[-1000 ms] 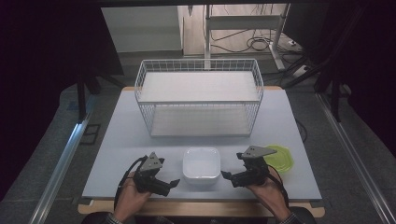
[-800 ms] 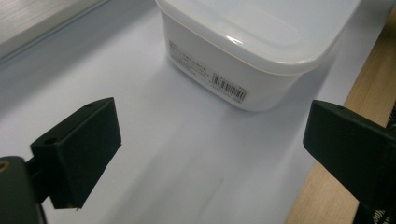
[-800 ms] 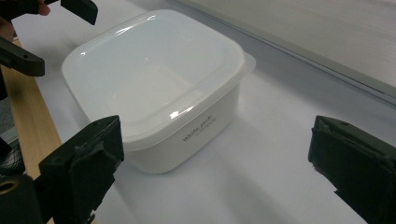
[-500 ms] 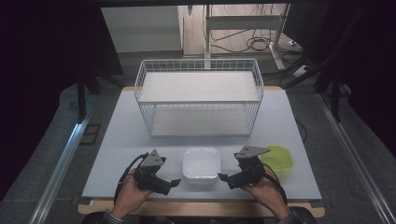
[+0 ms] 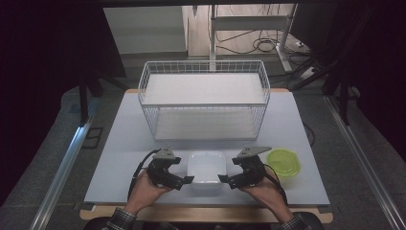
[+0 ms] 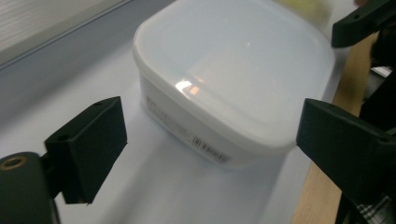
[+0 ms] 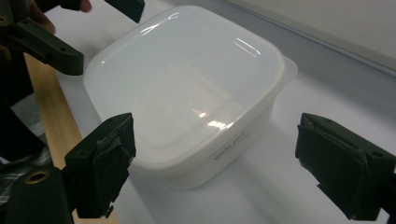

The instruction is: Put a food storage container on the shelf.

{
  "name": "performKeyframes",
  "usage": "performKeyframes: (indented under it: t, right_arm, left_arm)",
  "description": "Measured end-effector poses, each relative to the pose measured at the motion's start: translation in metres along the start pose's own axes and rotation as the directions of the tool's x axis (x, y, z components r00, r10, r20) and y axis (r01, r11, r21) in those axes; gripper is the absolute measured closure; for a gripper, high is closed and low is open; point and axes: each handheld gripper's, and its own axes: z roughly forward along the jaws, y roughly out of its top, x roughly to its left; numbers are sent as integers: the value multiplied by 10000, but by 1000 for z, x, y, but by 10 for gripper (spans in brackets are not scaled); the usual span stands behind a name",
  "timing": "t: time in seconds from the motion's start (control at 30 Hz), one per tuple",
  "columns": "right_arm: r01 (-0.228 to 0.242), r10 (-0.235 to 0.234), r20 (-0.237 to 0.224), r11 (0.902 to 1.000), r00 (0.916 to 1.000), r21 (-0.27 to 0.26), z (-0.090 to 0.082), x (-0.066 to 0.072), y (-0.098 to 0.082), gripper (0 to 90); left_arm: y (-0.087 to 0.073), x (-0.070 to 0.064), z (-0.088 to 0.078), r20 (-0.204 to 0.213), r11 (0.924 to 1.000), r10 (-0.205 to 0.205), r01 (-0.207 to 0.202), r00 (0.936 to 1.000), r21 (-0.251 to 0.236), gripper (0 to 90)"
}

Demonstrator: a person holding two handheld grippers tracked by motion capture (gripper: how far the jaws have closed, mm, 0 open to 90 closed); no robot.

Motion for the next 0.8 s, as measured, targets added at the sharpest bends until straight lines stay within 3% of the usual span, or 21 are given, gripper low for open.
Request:
performKeyframes:
  t: [0.13,0.3,0.4,0.6,0.8]
  right_arm:
    - [-183,184,-169,9998,9997,30,5,-4,6,143]
    - [-403,413,-291,9985,9987,373,15,-6,11,176]
    - [-690,721,-736,9966,9947,442,18,-8,10,217]
    - [-1237,1298,-786,9893,9884,776,14,-4,9,286]
    - [-1257,1271,-211,9903,9917,599,-1,7,6,492]
  left_arm:
    - [5,5,6,195,10000,-82,81,9998,55,97]
    - [7,9,15,785,9991,-415,407,9960,126,96]
    - [7,8,16,1129,9986,-515,495,9923,200,125]
    - [7,-3,11,731,9978,-479,444,9962,485,151]
    - [3,-13,0,418,9954,-785,760,9960,577,309]
